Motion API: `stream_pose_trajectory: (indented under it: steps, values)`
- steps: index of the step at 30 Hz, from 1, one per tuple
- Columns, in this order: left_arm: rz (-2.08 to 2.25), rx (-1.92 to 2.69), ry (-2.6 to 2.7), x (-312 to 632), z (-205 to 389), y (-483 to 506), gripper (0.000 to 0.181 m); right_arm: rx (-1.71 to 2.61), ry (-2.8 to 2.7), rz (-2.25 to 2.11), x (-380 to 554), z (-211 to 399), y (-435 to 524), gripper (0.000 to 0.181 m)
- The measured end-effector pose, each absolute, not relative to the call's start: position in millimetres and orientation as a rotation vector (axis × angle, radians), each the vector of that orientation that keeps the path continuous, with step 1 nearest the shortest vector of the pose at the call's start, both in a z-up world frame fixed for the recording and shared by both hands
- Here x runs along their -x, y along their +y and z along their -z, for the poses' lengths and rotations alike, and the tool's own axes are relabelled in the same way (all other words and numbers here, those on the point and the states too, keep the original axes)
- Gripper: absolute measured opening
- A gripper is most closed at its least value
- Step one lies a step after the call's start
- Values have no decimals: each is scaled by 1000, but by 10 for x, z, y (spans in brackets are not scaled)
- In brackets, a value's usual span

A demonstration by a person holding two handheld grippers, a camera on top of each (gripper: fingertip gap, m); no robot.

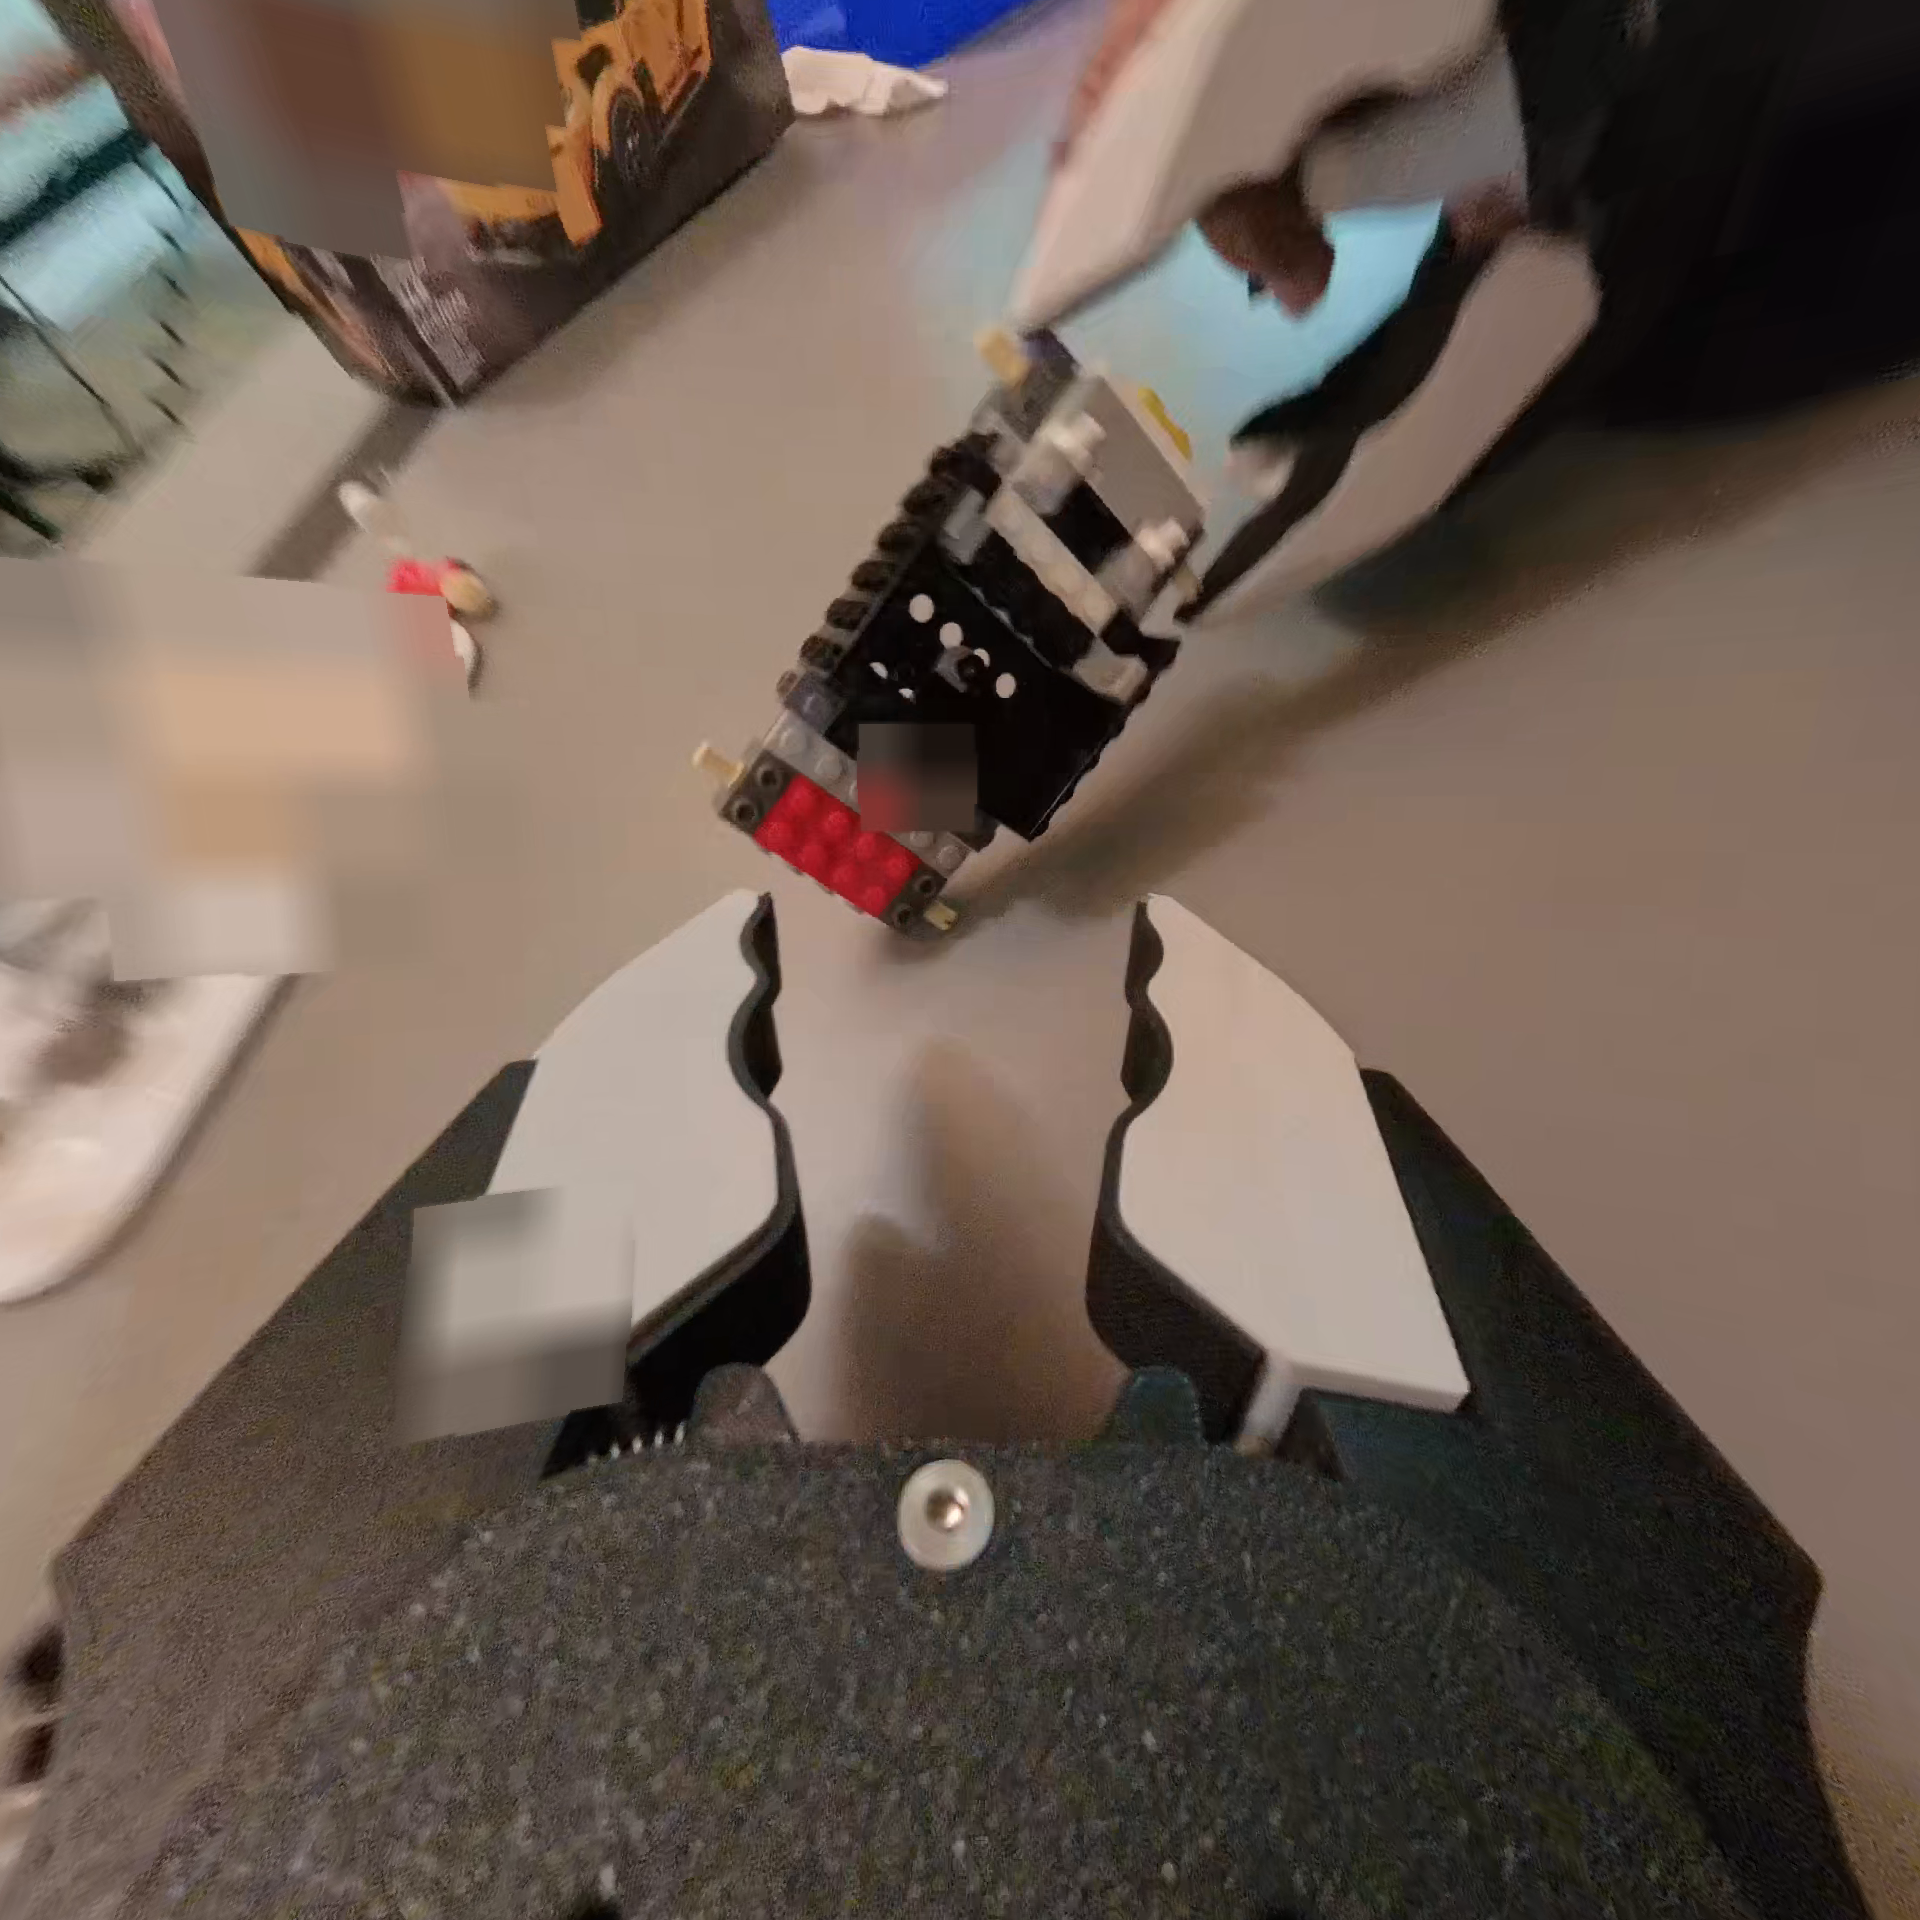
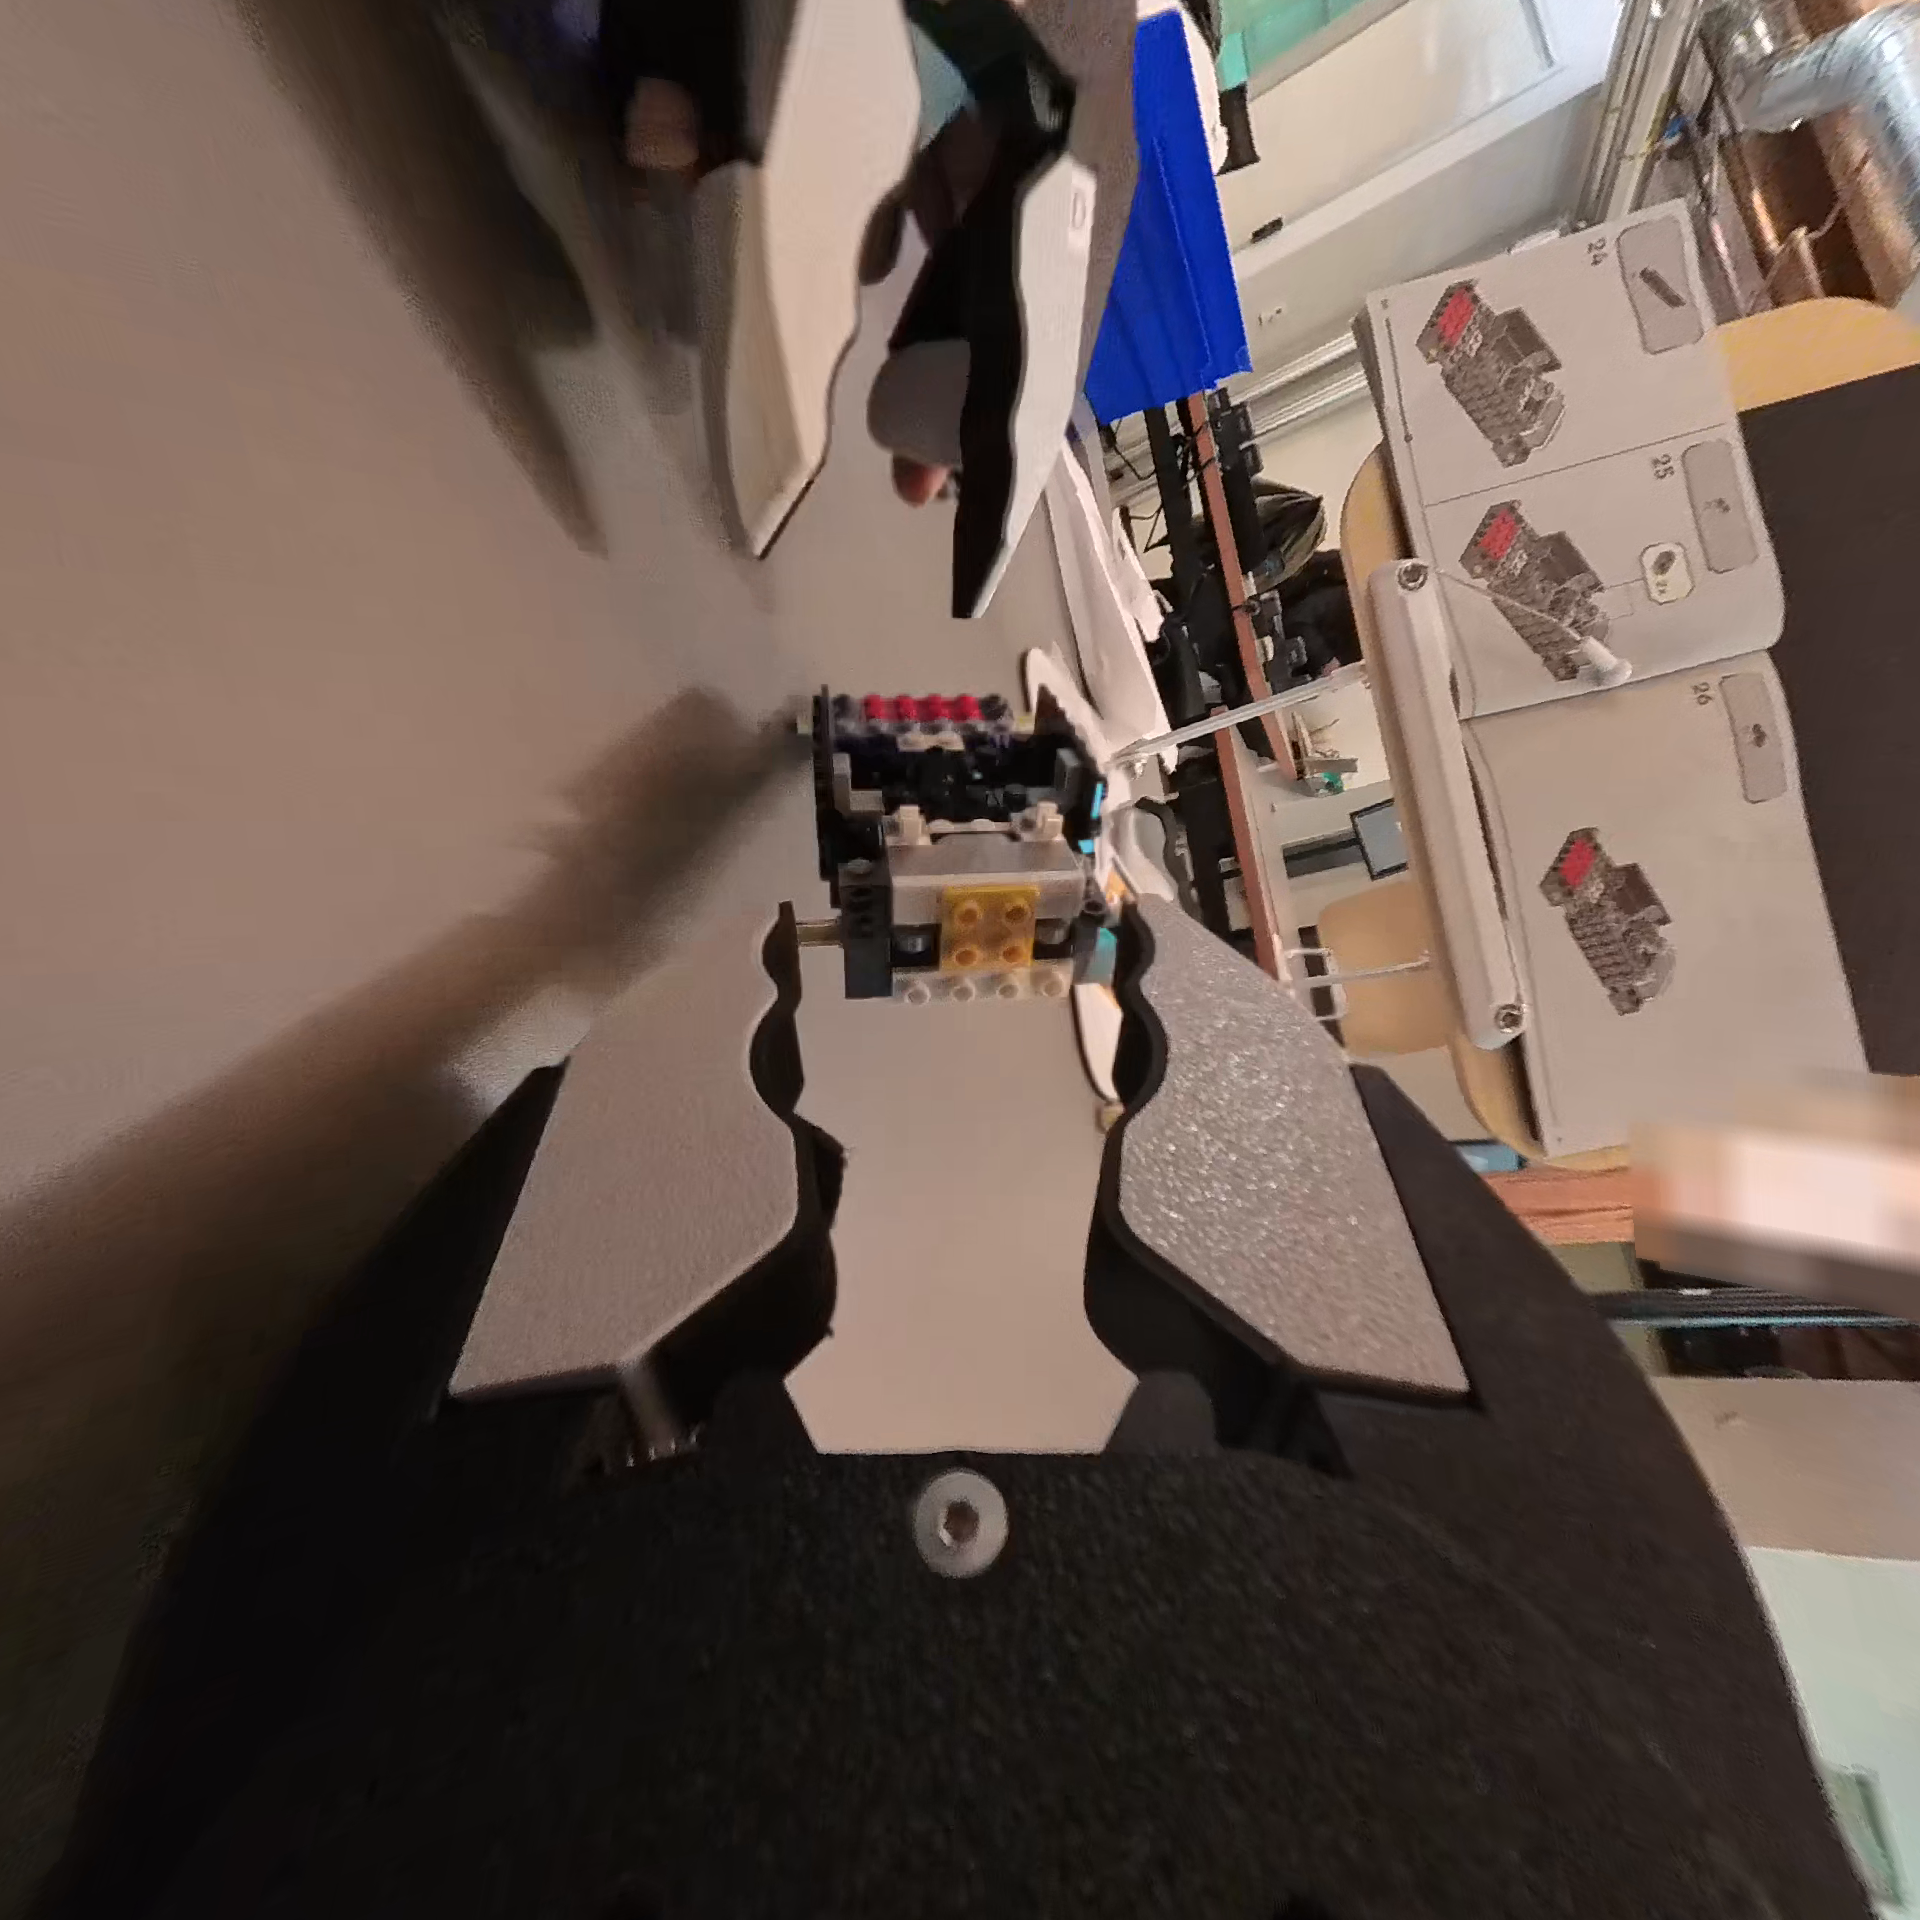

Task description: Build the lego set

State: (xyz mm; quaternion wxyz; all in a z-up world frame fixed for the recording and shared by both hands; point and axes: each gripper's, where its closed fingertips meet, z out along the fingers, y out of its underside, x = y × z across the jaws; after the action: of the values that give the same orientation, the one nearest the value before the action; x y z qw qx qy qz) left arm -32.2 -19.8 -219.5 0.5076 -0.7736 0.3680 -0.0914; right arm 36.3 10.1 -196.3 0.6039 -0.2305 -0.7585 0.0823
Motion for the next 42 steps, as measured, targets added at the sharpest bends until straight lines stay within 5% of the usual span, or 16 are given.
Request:
stream_pose_trajectory:
  steps: [9, 24, 31, 35, 42]
  values:
    - [558, 1944, 627, 344, 2080, -115, 60, 532, -1751, -174, -343, 2007, 111, 58]
    - [385, 2041, 709, 248, 2241, -196, 48, 1612, -1644, -423, -356, 2415, 499, 58]
    - [326, 2057, 690, 287, 2277, -191, 48, 1693, -1626, -501, -384, 2394, 480, 57]
    - [306, 2056, 655, 381, 2259, -177, 48, 1717, -1655, -688, -405, 2234, 516, 76]
    - [219, 2051, 626, 540, 2246, -132, 46, 1767, -1914, -572, -213, 2446, 486, 82]
